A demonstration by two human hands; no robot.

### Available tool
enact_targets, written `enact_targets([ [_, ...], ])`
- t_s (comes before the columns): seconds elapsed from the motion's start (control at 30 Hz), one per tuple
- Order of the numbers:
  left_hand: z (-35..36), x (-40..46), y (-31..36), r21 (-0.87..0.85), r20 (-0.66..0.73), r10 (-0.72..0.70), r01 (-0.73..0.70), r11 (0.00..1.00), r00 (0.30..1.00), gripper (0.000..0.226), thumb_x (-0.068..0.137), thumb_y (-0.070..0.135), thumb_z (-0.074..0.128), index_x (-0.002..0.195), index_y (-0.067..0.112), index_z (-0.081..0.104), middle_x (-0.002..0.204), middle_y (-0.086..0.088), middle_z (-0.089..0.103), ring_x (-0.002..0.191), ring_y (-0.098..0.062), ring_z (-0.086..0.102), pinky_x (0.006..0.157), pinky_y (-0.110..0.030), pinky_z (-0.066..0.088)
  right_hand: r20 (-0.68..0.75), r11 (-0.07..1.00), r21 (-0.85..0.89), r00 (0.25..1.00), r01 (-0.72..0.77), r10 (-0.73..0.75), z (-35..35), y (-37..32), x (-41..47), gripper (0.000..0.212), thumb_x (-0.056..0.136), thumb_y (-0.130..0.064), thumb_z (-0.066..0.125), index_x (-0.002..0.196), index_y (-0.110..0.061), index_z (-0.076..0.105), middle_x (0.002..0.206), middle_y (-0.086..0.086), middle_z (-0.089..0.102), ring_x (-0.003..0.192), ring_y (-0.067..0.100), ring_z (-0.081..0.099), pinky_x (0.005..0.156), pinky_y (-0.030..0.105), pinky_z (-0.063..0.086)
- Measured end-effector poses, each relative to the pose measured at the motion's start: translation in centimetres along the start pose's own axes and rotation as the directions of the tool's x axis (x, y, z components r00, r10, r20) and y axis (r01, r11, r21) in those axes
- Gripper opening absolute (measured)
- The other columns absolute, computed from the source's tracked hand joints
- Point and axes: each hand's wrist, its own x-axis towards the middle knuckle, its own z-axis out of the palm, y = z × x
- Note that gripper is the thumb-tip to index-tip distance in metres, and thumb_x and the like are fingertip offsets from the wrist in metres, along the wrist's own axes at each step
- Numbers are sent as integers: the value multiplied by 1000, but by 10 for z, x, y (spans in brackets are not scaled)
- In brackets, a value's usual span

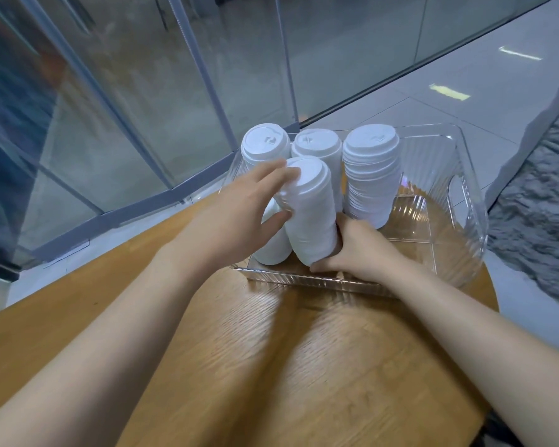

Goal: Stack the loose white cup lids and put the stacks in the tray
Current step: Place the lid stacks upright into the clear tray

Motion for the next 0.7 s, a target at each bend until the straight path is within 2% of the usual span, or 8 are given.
enact_targets([
  [0.07,3,-1,0,11,11,0,0,1000,1000,57,99,31,68,152,27,46,161,7,39,139,-20,48,112,-39,44,-7,1000,-6,1000,6,-6,0,-1,0,86,41,-61,87,116,-30,60,108,-9,66,95,18,67,78,45,60],
  [0.17,6,-4,2,32,18,4,-5,999,1000,60,100,32,66,155,30,42,164,7,35,141,-24,47,112,-45,45,-19,999,-39,1000,-25,24,1,1,1,88,41,-59,91,118,-31,59,111,-4,59,100,21,63,82,45,58],
  [0.27,9,-5,5,58,20,15,-16,998,1000,60,100,33,65,155,34,42,164,6,35,142,-25,45,112,-48,45,-7,996,-61,998,-68,68,0,1,0,96,36,-67,84,121,-32,59,110,-5,69,98,24,67,80,45,59],
  [0.37,11,-3,7,110,3,46,-46,993,999,56,97,39,64,150,34,47,159,1,42,140,-30,45,110,-55,43,-11,997,11,997,-78,78,-1,0,-1,103,31,-73,78,123,-29,58,111,-6,73,100,23,69,81,45,59],
  [0.5,12,1,14,233,-38,68,-58,971,997,53,95,34,69,146,29,54,153,-5,49,131,-32,50,117,-46,31,-29,991,97,995,-93,96,-2,1,-4,97,35,-71,81,118,-25,60,109,-8,72,98,19,70,82,44,59],
  [0.57,10,1,17,296,-53,86,-67,953,995,53,94,32,71,144,27,55,149,-8,52,129,-33,52,117,-48,30,-37,989,99,993,-108,112,-4,0,-6,84,42,-63,88,111,-23,62,98,-9,70,90,19,68,75,38,56],
  [0.63,7,1,19,341,-44,80,-60,938,996,53,94,33,71,144,27,55,147,-9,54,130,-34,52,117,-50,30,-42,988,107,992,-112,118,-6,1,-8,67,56,-44,95,108,-20,62,88,-9,64,83,19,63,67,31,47],
  [0.7,2,-1,22,379,-26,71,-56,924,997,55,94,34,70,145,27,53,147,-8,53,132,-33,50,118,-51,28,-57,987,122,992,-108,116,-9,1,-12,60,65,-31,94,114,-17,64,90,-8,63,84,18,62,64,28,42],
])
